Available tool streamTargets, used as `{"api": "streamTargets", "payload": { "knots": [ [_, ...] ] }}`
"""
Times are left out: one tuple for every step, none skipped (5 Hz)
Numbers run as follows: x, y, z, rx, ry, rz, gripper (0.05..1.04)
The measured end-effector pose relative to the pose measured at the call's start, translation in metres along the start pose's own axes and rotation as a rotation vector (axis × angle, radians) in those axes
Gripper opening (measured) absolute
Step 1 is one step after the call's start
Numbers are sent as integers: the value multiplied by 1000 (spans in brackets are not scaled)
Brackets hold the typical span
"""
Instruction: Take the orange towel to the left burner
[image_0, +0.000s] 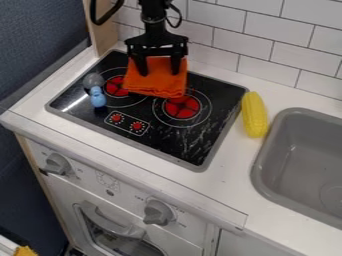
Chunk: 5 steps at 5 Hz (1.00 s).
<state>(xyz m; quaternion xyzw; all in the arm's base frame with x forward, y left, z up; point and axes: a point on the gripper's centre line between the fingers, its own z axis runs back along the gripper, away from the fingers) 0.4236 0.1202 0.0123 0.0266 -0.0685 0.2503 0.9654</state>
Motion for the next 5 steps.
{"api": "streamTargets", "payload": {
  "knots": [
    [-4, 6, 0, 8, 18, 20, 999],
    [-4, 14, 6, -12, 12, 52, 999],
    [-5, 14, 12, -26, 14, 50, 999],
    [-1, 13, 35, -57, -39, 54, 997],
    [-2, 14, 53, -64, -80, 50, 998]
  ]
}}
